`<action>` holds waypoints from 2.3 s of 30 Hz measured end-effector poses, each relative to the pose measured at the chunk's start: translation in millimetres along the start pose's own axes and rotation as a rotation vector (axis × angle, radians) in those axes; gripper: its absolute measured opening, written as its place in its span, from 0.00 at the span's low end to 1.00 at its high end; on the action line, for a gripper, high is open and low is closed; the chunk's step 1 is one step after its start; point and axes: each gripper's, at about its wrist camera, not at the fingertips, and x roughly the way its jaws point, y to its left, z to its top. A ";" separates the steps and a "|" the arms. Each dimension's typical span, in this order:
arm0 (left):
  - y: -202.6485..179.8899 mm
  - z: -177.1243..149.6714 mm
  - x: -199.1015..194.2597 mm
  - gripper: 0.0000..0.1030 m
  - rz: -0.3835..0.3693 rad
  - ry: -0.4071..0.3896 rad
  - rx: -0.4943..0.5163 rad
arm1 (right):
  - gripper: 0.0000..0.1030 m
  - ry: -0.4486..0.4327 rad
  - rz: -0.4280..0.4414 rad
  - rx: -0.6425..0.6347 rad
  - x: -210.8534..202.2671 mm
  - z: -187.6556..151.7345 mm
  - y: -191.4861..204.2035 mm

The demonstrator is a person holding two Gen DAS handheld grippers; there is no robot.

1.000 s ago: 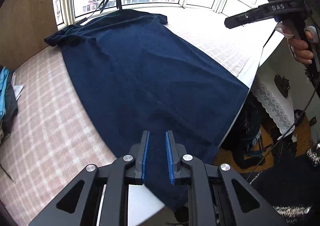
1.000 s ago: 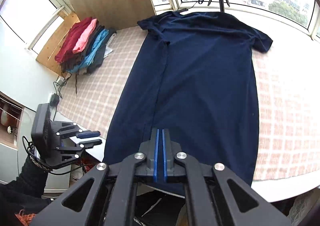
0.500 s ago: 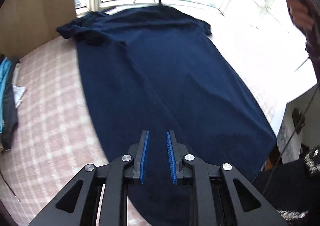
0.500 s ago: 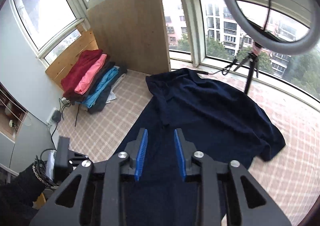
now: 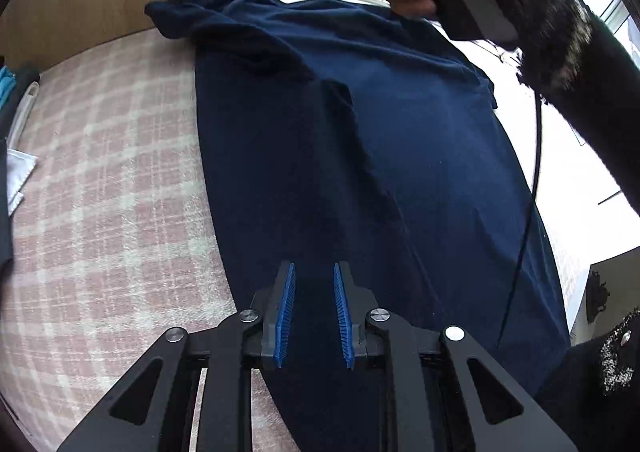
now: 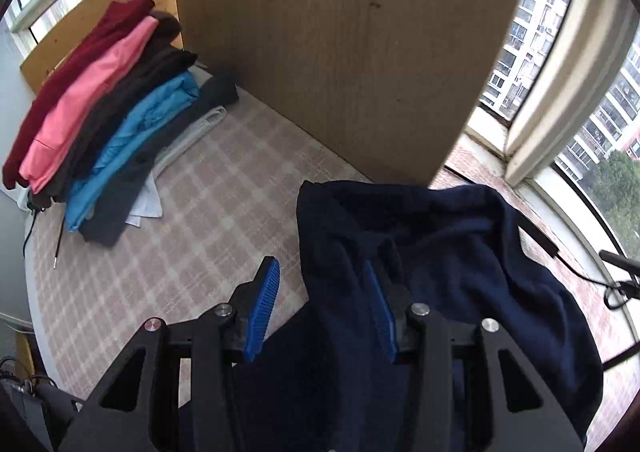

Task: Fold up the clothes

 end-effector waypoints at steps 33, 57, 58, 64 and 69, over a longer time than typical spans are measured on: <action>-1.8 -139.8 -119.5 0.22 0.055 -0.063 -0.129 | 0.40 -0.178 0.270 0.424 -216.5 -212.4 -60.3; -74.3 -219.7 -112.3 0.25 -0.045 0.088 0.255 | 0.40 -0.106 -0.050 0.844 -293.4 -539.6 55.9; -77.5 -215.2 -101.2 0.25 -0.062 0.094 0.261 | 0.40 -0.105 -0.077 0.839 -289.8 -543.4 62.9; -80.1 -242.2 -79.8 0.26 0.026 0.213 0.351 | 0.40 0.012 -0.153 0.894 -249.0 -586.9 64.2; -110.9 -231.1 -111.5 0.25 0.019 0.151 0.374 | 0.40 -0.033 -0.145 0.951 -267.1 -606.8 35.6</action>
